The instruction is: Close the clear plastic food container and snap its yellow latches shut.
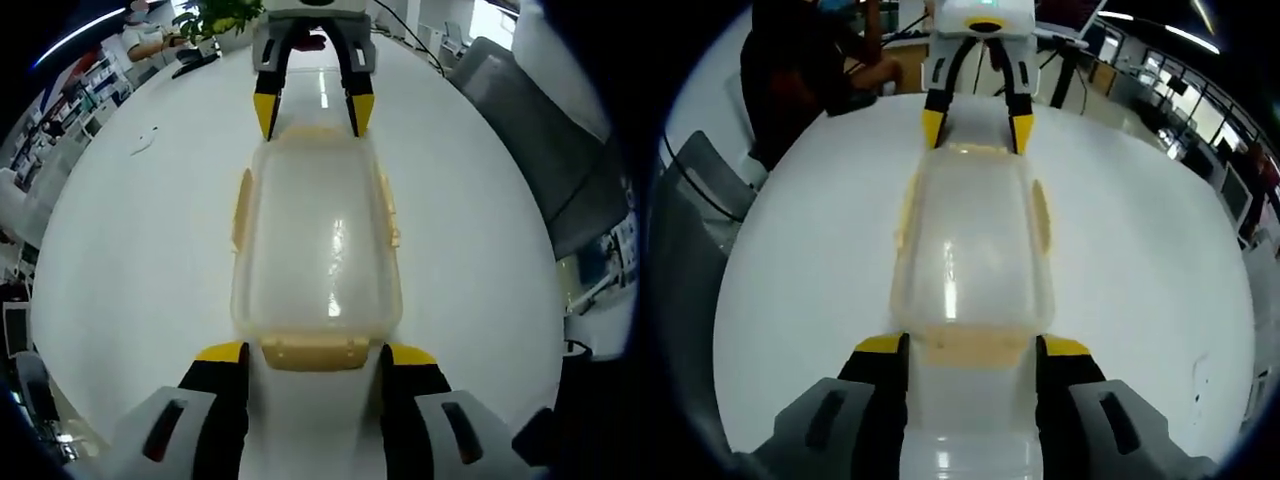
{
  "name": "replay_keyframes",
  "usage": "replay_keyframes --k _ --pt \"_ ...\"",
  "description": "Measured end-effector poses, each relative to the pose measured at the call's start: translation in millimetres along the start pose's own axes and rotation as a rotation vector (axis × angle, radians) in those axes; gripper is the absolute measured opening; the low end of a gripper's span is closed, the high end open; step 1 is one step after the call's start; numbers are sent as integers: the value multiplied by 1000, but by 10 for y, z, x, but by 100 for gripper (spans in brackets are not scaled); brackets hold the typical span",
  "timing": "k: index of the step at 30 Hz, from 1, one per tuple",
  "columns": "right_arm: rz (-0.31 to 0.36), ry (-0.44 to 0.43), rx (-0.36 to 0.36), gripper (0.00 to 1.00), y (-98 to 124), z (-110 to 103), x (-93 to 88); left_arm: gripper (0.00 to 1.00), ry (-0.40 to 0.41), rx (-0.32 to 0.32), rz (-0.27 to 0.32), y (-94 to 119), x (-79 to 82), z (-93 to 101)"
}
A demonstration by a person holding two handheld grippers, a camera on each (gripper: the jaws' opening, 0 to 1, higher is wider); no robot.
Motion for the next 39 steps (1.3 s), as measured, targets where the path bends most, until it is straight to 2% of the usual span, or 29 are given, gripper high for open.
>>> replay_keyframes --k 5,18,28,39 --pt "-14 19 -2 47 -29 13 1 47 5 -2 2 6 31 30" --pt "-27 -19 21 47 -35 36 9 43 63 -37 17 4 38 51" --pt "-37 -55 59 44 -49 24 -5 44 62 -41 18 10 66 58" --pt "-34 -52 60 44 -66 45 -6 43 69 -43 19 28 75 89"
Point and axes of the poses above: the point that each gripper's makers call its tool centre point, and the gripper's own axes: y roughly backward along the fingers, z roughly to its right, x roughly out of its top, the point moved 8 cm from there along y, roughly backward along the fingers, and after that the axes turned 5 degrees about x, right-handed, at the moved point
